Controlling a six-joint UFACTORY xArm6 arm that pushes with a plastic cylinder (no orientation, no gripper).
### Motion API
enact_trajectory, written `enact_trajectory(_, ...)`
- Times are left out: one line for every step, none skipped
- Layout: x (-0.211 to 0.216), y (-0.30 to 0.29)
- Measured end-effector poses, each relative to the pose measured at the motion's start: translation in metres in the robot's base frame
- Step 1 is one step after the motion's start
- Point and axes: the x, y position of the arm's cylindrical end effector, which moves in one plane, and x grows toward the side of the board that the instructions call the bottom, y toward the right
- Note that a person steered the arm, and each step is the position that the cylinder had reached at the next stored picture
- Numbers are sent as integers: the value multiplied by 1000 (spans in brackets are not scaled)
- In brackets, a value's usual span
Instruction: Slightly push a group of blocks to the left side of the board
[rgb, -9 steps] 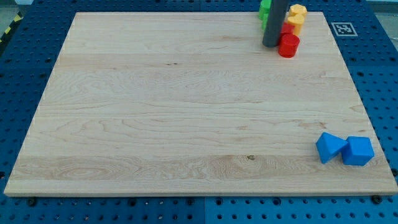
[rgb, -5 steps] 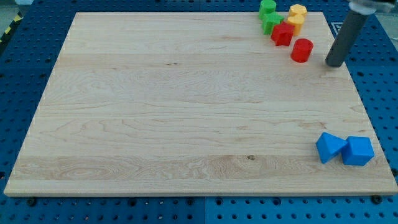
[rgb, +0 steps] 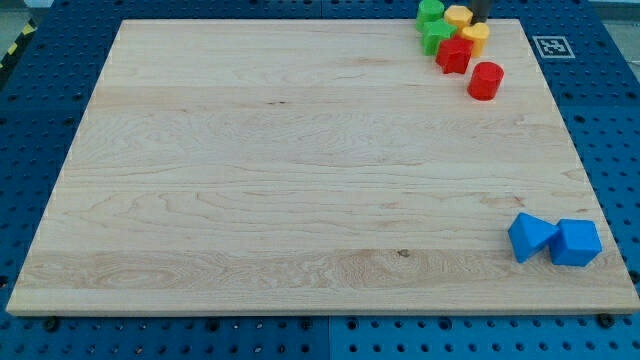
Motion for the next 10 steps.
enact_trajectory(1, -27)
enact_trajectory(0, -56)
enact_trajectory(1, -74)
enact_trajectory(1, -81)
enact_trajectory(1, -81)
enact_trajectory(4, -81)
enact_trajectory(29, -80)
enact_trajectory(46, -80)
enact_trajectory(46, -104)
enact_trajectory(45, -153)
